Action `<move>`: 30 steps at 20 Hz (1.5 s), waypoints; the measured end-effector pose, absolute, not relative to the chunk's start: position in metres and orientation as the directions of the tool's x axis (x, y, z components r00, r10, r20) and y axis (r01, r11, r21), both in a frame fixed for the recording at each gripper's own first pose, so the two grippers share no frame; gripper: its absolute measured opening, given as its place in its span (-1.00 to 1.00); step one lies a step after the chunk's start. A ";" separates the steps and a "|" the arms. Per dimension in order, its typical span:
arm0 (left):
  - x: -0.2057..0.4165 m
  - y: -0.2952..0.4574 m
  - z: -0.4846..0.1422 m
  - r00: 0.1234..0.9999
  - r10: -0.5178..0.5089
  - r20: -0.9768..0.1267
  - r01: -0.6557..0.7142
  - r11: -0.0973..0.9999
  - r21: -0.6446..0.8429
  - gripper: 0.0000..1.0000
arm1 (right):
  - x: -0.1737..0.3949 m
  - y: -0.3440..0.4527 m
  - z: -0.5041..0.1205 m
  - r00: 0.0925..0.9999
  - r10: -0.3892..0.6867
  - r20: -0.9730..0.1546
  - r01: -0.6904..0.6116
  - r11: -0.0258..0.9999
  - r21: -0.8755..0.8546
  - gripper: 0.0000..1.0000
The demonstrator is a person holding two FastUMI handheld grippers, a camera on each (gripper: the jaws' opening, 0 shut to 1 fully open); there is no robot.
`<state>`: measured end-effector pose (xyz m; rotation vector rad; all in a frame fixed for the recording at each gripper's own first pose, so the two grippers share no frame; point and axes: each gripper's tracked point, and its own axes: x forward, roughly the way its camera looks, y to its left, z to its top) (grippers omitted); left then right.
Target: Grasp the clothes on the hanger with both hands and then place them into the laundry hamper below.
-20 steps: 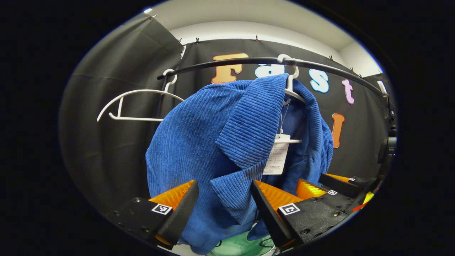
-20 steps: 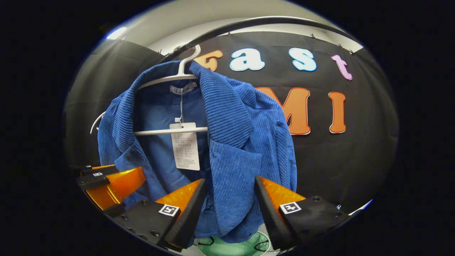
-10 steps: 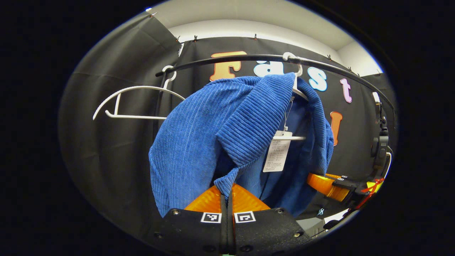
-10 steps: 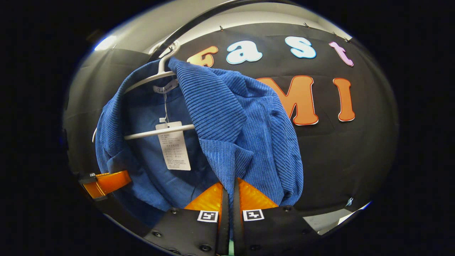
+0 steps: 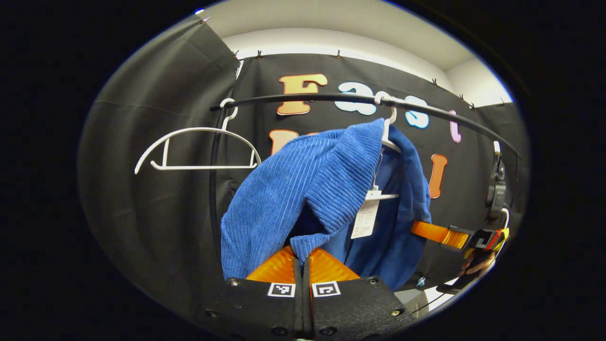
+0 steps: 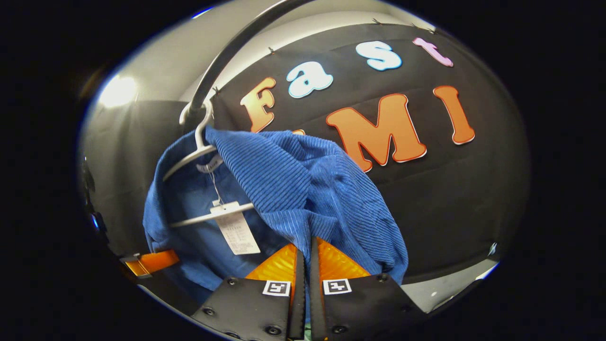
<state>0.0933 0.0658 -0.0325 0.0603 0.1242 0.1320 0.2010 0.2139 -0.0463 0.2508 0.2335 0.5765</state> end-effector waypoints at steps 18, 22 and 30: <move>0.049 0.073 0.046 0.995 0.099 0.004 -0.099 0.995 0.022 -1.00 | 0.221 0.179 0.036 0.735 0.678 0.036 -0.487 0.489 0.723 -0.82; 0.047 0.074 0.044 0.996 0.089 -0.010 -0.089 0.996 0.018 -1.00 | 0.233 0.169 0.055 0.739 0.666 0.095 -0.480 0.422 0.769 -0.82; 0.046 0.092 0.060 0.995 0.093 0.019 -0.093 0.996 0.000 -1.00 | 0.262 0.153 0.072 0.751 0.648 0.130 -0.478 0.397 0.783 -0.82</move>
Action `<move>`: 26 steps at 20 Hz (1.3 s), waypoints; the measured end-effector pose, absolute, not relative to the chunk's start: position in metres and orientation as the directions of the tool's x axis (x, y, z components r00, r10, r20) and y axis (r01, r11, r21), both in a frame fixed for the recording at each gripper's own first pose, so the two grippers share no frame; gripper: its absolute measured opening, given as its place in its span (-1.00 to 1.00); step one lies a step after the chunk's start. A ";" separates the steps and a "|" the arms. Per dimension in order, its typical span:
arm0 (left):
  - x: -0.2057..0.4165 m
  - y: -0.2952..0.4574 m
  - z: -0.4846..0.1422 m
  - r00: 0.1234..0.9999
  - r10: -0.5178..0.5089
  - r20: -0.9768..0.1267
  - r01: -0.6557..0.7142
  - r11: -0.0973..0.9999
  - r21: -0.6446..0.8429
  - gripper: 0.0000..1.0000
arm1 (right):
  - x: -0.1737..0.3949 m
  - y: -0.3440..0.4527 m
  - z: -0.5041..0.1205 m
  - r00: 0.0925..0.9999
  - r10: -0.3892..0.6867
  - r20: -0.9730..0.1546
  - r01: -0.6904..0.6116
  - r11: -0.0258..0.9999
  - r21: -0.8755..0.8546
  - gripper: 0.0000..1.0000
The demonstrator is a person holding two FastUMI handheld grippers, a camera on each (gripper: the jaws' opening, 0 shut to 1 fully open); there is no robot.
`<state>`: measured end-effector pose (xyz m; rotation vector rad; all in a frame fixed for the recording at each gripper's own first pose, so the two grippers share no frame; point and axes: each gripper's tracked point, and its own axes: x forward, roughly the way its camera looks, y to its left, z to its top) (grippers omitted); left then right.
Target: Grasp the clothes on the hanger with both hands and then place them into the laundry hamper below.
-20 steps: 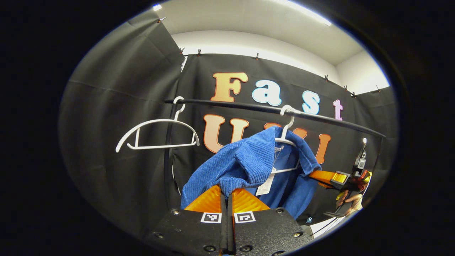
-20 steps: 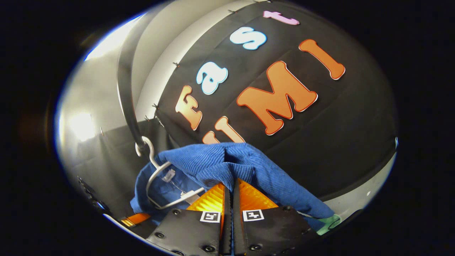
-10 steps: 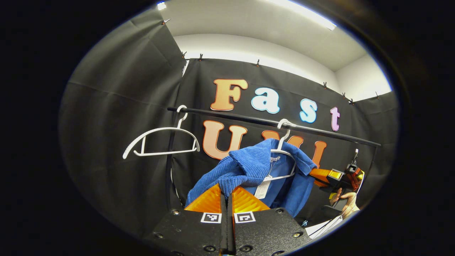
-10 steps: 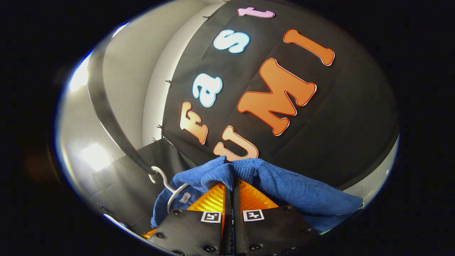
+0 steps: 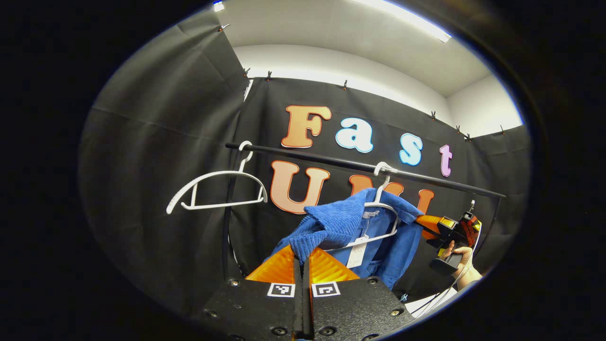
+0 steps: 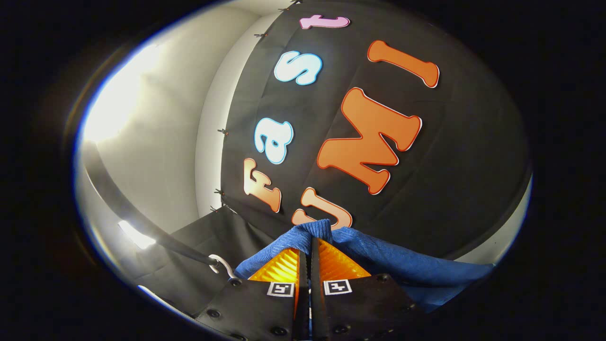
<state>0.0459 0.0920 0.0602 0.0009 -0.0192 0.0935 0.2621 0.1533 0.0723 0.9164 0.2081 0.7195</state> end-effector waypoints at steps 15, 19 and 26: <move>0.101 0.135 0.133 0.984 0.097 0.149 -0.119 0.982 0.145 -1.00 | 0.303 0.149 0.085 0.741 0.652 0.160 -0.495 0.370 0.786 -0.77; 0.126 0.135 0.111 0.995 0.056 0.079 -0.066 0.990 0.121 -1.00 | 0.320 0.134 0.080 0.769 0.623 0.142 -0.465 0.393 0.793 -0.77; 0.136 0.151 0.052 0.997 0.068 -0.038 -0.067 0.997 0.041 -1.00 | 0.342 0.135 0.045 0.809 0.585 0.049 -0.391 0.475 0.788 -0.77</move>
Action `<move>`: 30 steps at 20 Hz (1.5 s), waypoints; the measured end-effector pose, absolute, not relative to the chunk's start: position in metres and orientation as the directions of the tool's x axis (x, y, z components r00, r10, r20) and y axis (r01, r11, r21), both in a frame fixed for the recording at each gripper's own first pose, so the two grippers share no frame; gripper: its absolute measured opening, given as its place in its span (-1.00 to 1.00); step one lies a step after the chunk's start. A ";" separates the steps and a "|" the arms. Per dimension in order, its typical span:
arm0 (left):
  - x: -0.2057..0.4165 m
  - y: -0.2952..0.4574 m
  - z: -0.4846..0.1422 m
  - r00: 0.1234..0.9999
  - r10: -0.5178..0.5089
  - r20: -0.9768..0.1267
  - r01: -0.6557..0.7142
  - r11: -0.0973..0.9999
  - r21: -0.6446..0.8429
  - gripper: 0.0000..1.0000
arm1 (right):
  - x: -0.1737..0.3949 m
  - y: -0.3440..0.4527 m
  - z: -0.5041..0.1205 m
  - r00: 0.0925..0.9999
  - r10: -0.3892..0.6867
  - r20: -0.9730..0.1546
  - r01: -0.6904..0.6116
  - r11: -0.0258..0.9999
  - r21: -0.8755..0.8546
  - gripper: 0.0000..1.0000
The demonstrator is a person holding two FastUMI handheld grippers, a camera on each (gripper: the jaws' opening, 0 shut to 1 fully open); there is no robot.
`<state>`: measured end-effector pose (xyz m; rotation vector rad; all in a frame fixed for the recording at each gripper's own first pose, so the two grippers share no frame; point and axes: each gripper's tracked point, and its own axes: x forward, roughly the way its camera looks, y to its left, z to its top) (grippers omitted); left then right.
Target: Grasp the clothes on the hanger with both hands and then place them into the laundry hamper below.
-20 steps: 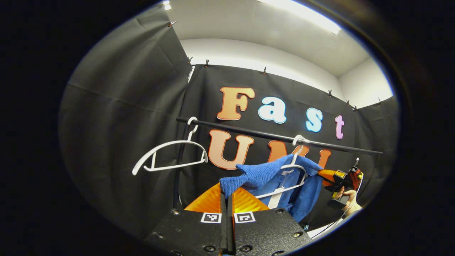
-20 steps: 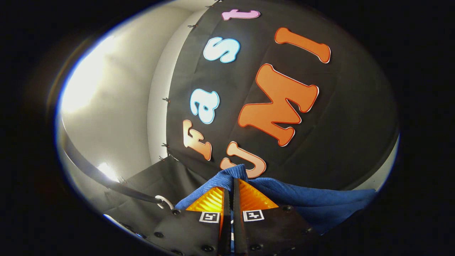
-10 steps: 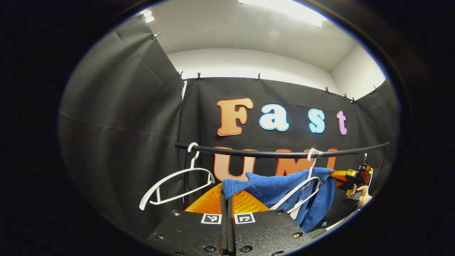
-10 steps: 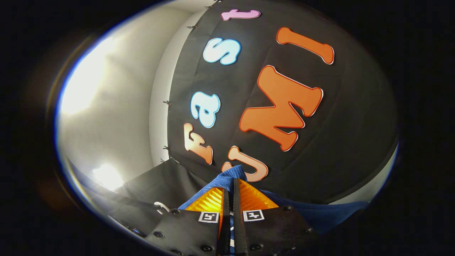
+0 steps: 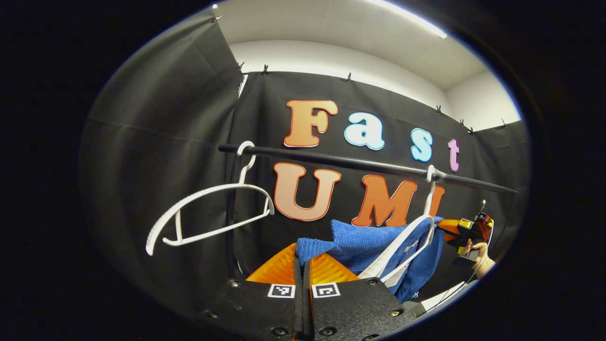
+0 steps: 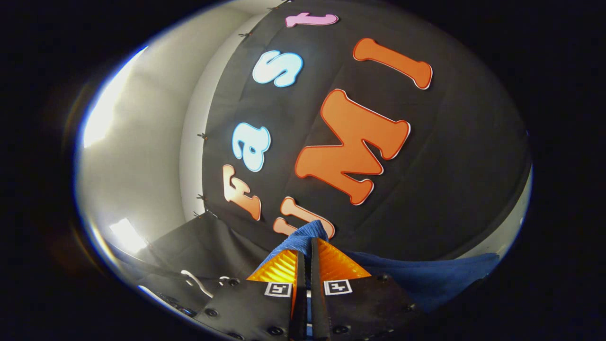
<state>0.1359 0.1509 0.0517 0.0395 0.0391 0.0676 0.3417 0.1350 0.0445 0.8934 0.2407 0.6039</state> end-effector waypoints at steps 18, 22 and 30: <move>0.086 0.163 -0.014 0.981 0.118 -0.153 -0.107 0.991 0.080 -1.00 | 0.290 0.116 -0.049 0.814 0.565 -0.136 -0.273 0.579 0.768 -0.79; 0.082 0.153 -0.028 0.978 0.103 -0.179 -0.091 0.993 0.073 -1.00 | 0.265 0.105 -0.067 0.827 0.532 -0.181 -0.253 0.640 0.726 -0.82; 0.063 0.112 -0.065 0.969 0.031 -0.244 -0.019 0.999 0.051 -1.00 | 0.198 0.092 -0.091 0.839 0.495 -0.226 -0.252 0.723 0.644 -0.83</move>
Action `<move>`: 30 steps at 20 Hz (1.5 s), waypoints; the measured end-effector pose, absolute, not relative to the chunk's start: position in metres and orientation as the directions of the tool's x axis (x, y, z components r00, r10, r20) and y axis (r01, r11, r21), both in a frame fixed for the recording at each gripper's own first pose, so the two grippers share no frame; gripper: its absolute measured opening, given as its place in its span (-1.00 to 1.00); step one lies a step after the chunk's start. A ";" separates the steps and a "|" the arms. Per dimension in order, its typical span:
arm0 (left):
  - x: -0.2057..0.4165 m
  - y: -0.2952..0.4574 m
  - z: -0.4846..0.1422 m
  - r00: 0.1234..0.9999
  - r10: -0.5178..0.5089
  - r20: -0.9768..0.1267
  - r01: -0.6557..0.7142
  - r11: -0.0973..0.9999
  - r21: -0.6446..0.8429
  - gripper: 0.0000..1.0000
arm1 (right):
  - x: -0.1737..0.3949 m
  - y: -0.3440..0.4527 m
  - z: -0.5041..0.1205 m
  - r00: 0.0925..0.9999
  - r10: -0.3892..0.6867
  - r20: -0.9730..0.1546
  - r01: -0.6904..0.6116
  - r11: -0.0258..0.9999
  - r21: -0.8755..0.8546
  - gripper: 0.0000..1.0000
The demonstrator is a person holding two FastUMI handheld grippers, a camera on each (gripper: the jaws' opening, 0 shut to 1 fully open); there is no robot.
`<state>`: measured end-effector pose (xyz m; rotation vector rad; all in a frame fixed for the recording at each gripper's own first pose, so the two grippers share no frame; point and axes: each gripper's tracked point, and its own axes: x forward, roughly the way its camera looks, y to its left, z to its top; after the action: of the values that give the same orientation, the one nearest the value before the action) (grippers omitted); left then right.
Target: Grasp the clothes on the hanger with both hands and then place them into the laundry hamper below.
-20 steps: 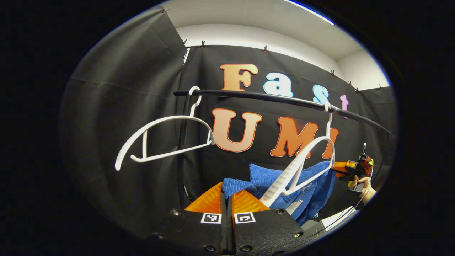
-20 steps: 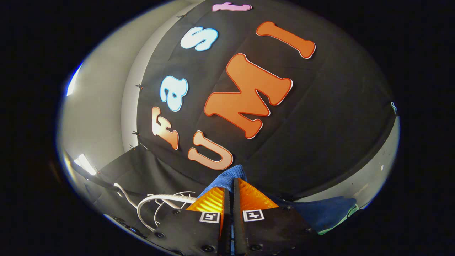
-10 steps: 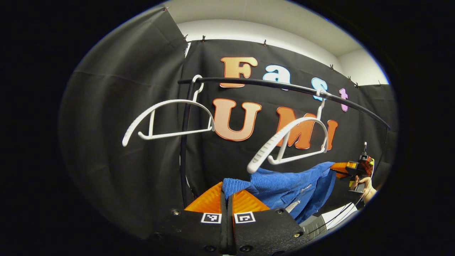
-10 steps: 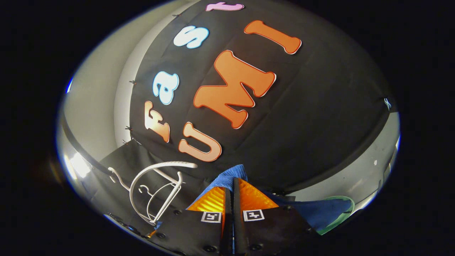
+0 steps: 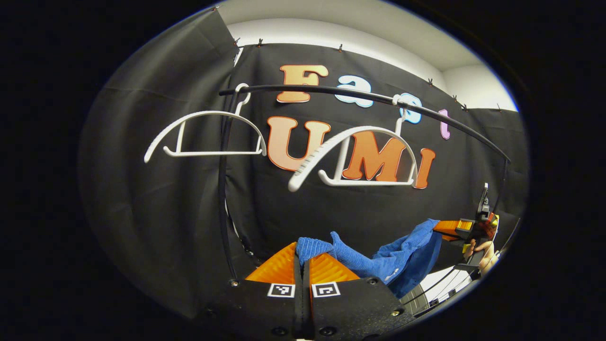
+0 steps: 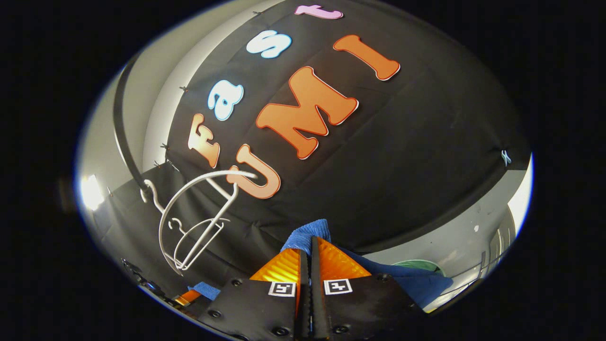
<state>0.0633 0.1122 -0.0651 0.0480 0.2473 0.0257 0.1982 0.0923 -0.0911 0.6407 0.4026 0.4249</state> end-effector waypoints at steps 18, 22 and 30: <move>0.081 -0.009 -0.181 0.902 -0.083 -0.423 0.158 0.977 0.146 -1.00 | 0.141 0.133 -0.165 0.844 0.401 -0.356 -0.266 0.889 0.372 -0.83; 0.095 -0.037 -0.203 0.883 -0.123 -0.452 0.191 0.976 0.107 -1.00 | 0.139 0.137 -0.179 0.850 0.375 -0.371 -0.261 0.910 0.322 -0.82; 0.113 -0.040 -0.264 0.827 -0.127 -0.547 0.183 0.982 0.049 -1.00 | 0.149 0.123 -0.233 0.830 0.321 -0.457 -0.200 0.935 0.292 -0.82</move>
<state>0.1128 -0.0396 -0.2639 0.1014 0.5736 -0.1647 0.1486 0.1233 -0.2327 0.2373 0.5242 0.2792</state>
